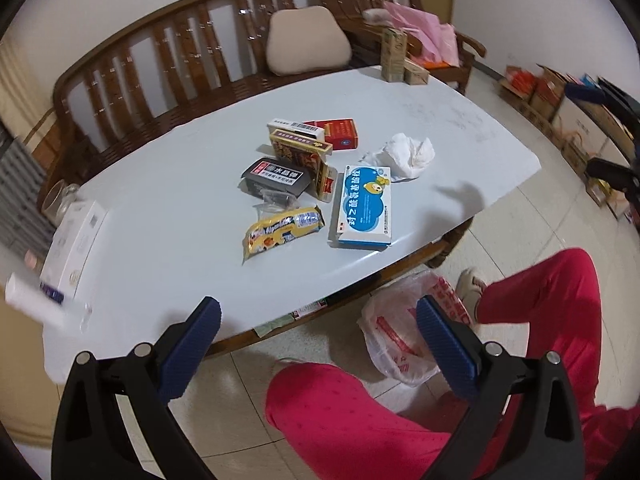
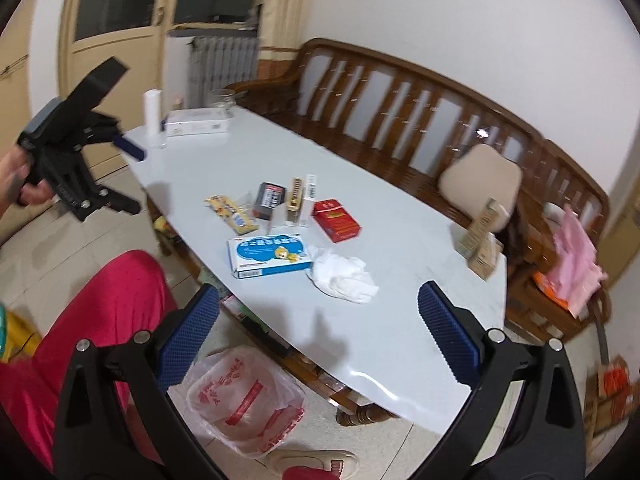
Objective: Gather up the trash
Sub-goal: 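Move the left tool to the yellow wrapper while the right tool approaches the white tissue, then grasp the yellow wrapper with the left tool while the right tool grasps the tissue, then carry the wrapper and tissue in both tools down to the plastic bag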
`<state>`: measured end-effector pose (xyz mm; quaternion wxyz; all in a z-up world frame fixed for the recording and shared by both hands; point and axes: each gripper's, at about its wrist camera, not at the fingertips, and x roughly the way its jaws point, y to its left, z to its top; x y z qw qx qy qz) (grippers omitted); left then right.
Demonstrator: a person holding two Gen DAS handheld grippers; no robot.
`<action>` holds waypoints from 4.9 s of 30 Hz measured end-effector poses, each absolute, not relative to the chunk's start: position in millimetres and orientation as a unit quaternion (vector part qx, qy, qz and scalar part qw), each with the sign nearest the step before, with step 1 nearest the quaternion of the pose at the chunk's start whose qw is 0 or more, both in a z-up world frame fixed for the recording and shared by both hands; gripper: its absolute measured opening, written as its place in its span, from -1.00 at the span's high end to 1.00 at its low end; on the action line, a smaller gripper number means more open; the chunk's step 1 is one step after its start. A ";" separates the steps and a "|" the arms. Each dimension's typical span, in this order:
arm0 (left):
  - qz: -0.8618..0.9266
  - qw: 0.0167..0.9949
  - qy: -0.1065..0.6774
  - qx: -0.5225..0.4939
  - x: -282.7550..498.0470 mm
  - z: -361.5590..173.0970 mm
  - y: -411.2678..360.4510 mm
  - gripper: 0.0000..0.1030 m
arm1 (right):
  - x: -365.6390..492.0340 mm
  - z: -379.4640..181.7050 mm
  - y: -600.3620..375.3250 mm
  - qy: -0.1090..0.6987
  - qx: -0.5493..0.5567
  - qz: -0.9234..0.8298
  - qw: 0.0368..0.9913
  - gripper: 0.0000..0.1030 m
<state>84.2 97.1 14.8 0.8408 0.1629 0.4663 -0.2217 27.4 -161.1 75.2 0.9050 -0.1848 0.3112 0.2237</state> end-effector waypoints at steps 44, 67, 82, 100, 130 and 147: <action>-0.315 0.727 0.561 0.239 233.3 -95.1 68.3 -0.85 | 222.5 -65.4 -138.4 0.529 -0.218 0.299 0.764 -0.89; -0.308 0.727 0.572 0.223 227.3 -110.4 70.3 -0.11 | 239.1 -93.4 -144.6 0.553 -0.195 0.262 0.767 -0.18; -0.237 0.736 0.606 0.188 208.7 -106.2 65.2 0.47 | 229.5 -90.1 -141.7 0.568 -0.162 0.237 0.772 0.40; -0.205 0.747 0.619 0.129 187.4 -101.7 78.0 0.79 | 201.5 -78.3 -147.1 0.567 -0.145 0.183 0.790 0.49; -0.222 0.816 0.512 0.151 111.5 27.3 44.2 0.79 | 109.2 68.4 -157.9 0.438 -0.140 0.160 0.873 0.50; -0.244 0.816 0.496 0.169 53.9 27.9 18.3 0.79 | 17.6 90.9 -138.1 0.405 -0.165 0.175 0.882 0.50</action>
